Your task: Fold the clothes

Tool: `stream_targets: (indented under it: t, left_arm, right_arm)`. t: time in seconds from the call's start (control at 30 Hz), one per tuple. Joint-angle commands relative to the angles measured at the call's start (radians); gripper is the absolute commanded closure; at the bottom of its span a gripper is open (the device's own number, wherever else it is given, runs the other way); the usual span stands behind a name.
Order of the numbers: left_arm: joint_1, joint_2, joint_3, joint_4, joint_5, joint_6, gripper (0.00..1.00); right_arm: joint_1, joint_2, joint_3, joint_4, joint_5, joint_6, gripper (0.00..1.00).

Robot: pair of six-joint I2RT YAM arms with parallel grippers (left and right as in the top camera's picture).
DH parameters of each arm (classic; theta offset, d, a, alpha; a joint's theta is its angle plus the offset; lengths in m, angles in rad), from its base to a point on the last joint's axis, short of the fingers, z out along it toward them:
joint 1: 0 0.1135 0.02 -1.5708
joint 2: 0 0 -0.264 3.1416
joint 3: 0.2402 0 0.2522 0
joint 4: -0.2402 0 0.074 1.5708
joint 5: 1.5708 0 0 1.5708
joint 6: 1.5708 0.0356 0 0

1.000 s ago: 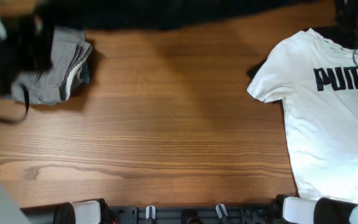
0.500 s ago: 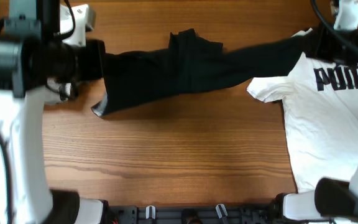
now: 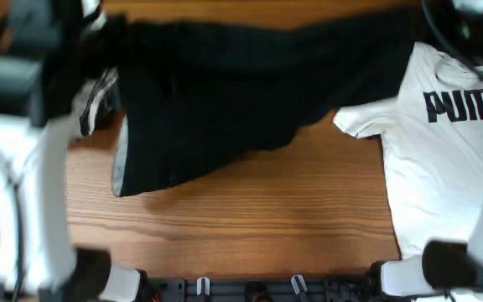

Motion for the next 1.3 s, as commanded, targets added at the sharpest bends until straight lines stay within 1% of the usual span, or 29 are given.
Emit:
stream_targets:
  t: [0.0, 0.07, 0.1, 0.17, 0.2, 0.27, 0.3, 0.4, 0.5, 0.57, 0.63, 0.7, 0.73, 0.9, 0.93, 0.97, 1.0, 1.03, 1.07, 1.1, 1.13, 1.17, 1.2, 1.23, 1.27]
  left_arm:
    - [0.010, 0.086, 0.045, 0.290, 0.017, 0.127, 0.96]
    - [0.010, 0.091, 0.069, 0.424, 0.044, 0.127, 0.96]
    - [0.010, 0.089, 0.095, 0.485, 0.051, 0.127, 0.96]
    - [0.010, 0.088, 0.160, 0.512, 0.055, 0.127, 0.96]
    - [0.010, 0.088, 0.198, 0.490, 0.058, 0.127, 0.96]
    - [0.001, 0.087, 0.233, 0.368, 0.058, 0.126, 0.95]
    - [-0.007, 0.087, 0.233, 0.259, 0.058, 0.117, 0.91]
    - [-0.018, 0.117, 0.232, 0.048, 0.058, 0.089, 0.89]
    - [-0.018, 0.180, 0.232, -0.127, 0.058, 0.048, 0.86]
    - [-0.018, 0.224, 0.231, -0.218, 0.058, 0.020, 0.89]
    - [-0.018, 0.264, 0.232, -0.294, 0.058, 0.013, 0.96]
    - [-0.018, 0.289, 0.231, -0.371, 0.058, 0.008, 0.96]
    - [-0.018, 0.291, 0.230, -0.398, 0.058, -0.007, 0.96]
    - [-0.034, 0.272, 0.222, -0.398, 0.121, -0.010, 0.96]
    - [-0.044, 0.273, 0.217, -0.398, 0.134, -0.009, 0.93]
    - [-0.058, 0.275, 0.204, -0.397, 0.133, -0.009, 0.87]
    - [-0.074, 0.275, 0.181, -0.397, 0.132, -0.009, 0.83]
    - [-0.085, 0.276, 0.151, -0.391, 0.132, -0.009, 0.78]
    - [-0.095, 0.277, 0.121, -0.380, 0.133, -0.009, 0.76]
    - [-0.107, 0.278, 0.069, -0.354, 0.134, -0.010, 0.74]
    - [-0.116, 0.278, 0.025, -0.326, 0.138, -0.010, 0.72]
    - [-0.124, 0.278, -0.012, -0.300, 0.149, -0.010, 0.71]
    - [-0.144, 0.278, -0.108, -0.225, 0.193, -0.009, 0.71]
    - [-0.155, 0.278, -0.156, -0.186, 0.212, -0.009, 0.70]
    - [-0.172, 0.278, -0.223, -0.134, 0.234, -0.010, 0.66]
  right_arm:
    - [0.006, 0.050, 0.007, 0.369, -0.189, 0.068, 0.96]
    - [-0.003, 0.047, 0.023, 0.508, -0.188, 0.085, 0.96]
    - [-0.015, 0.044, 0.055, 0.546, -0.175, 0.083, 0.96]
    - [-0.042, 0.037, 0.110, 0.555, -0.151, 0.081, 0.96]
    - [-0.056, 0.034, 0.126, 0.544, -0.138, 0.080, 0.96]
    - [-0.085, 0.028, 0.131, 0.464, -0.124, 0.057, 0.96]
    - [-0.095, 0.029, 0.130, 0.377, -0.122, 0.024, 0.96]
    - [-0.096, 0.049, 0.130, 0.175, -0.072, -0.051, 0.96]
    - [-0.084, 0.087, 0.116, -0.016, -0.070, -0.150, 0.96]
    - [-0.074, 0.116, 0.100, -0.112, -0.065, -0.187, 0.96]
    - [-0.063, 0.137, 0.087, -0.195, -0.035, -0.188, 0.96]
    - [-0.050, 0.147, 0.082, -0.278, 0.011, -0.188, 0.96]
    - [-0.045, 0.147, 0.082, -0.306, 0.036, -0.187, 0.96]
    - [-0.044, 0.142, 0.082, -0.393, 0.062, -0.183, 0.96]
    - [-0.044, 0.143, 0.082, -0.407, 0.062, -0.183, 0.96]
    - [-0.044, 0.143, 0.082, -0.414, 0.062, -0.183, 0.96]
    - [-0.044, 0.143, 0.082, -0.414, 0.077, -0.180, 0.95]
    - [-0.044, 0.143, 0.082, -0.410, 0.107, -0.171, 0.87]
    - [-0.044, 0.145, 0.082, -0.404, 0.157, -0.142, 0.66]
    - [-0.044, 0.146, 0.082, -0.398, 0.235, -0.100, 0.42]
    - [-0.044, 0.146, 0.082, -0.394, 0.314, -0.071, 0.33]
    - [-0.044, 0.146, 0.082, -0.390, 0.375, -0.043, 0.30]
    - [-0.046, 0.146, 0.082, -0.378, 0.477, 0.014, 0.28]
    - [-0.046, 0.146, 0.082, -0.369, 0.482, 0.025, 0.27]
    - [-0.046, 0.146, 0.082, -0.363, 0.473, 0.026, 0.27]
